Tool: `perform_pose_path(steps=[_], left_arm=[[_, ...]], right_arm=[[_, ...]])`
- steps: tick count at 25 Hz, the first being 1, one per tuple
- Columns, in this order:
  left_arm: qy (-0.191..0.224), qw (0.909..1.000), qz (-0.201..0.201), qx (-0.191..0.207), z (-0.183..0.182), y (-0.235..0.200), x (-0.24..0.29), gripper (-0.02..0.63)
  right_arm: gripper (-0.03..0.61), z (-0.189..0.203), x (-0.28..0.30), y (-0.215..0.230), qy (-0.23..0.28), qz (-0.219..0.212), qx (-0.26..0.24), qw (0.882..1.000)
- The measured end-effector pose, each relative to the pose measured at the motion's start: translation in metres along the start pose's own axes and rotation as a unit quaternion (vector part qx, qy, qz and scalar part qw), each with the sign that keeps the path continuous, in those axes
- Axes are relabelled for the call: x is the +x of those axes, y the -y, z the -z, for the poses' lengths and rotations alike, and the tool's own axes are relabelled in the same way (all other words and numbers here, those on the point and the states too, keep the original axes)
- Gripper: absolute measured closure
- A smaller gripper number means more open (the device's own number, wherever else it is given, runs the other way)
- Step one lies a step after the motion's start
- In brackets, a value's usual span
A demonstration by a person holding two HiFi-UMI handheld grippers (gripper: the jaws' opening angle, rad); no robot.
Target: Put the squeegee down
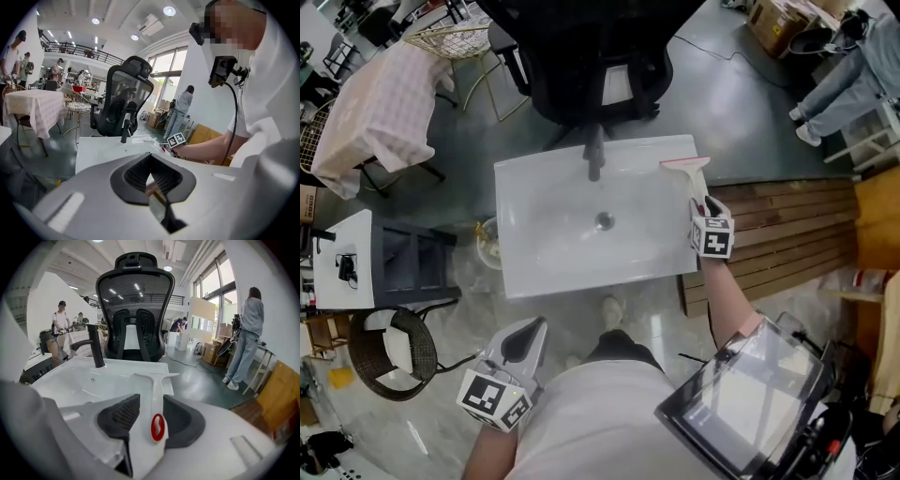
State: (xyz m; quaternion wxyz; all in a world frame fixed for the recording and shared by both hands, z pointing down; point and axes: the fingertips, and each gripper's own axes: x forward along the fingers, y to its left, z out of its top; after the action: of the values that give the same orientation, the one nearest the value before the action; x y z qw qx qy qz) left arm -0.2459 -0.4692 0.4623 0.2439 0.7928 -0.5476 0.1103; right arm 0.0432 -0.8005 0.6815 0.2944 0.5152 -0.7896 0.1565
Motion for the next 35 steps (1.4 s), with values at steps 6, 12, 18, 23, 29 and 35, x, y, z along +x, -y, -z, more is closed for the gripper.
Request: perform_pose_path(steps=[6,12,18,23,29,35], left_arm=[[0.016,0.9998,0.015,0.004,0.021,0.008,-0.05,0.606],[0.028,0.9993,0.025,0.006,0.046,0.007,-0.109,0.606],[0.044,0.9983,0.037,0.011,0.084,0.01,-0.169,0.606],[0.039,0.9985,0.038,0.009,0.113,0.012,-0.218,0.606],[0.029,0.9977,0.054,0.028,0.147,0.03,-0.26,0.606],[0.032,0.9963,0.073,0.032,0.164,0.048,-0.287,0.606]], right_arm=[[0.436,0.024,-0.058,-0.031,-0.001,0.005,-0.001,1.0],[0.484,0.04,-0.128,-0.08,0.006,-0.002,-0.006,1.0],[0.569,0.071,-0.204,-0.14,0.011,-0.02,-0.013,1.0],[0.577,0.093,-0.271,-0.203,0.029,-0.056,0.004,0.998],[0.577,0.113,-0.343,-0.268,0.044,-0.101,-0.003,0.994],[0.577,0.119,-0.402,-0.314,0.063,-0.13,-0.031,0.989]])
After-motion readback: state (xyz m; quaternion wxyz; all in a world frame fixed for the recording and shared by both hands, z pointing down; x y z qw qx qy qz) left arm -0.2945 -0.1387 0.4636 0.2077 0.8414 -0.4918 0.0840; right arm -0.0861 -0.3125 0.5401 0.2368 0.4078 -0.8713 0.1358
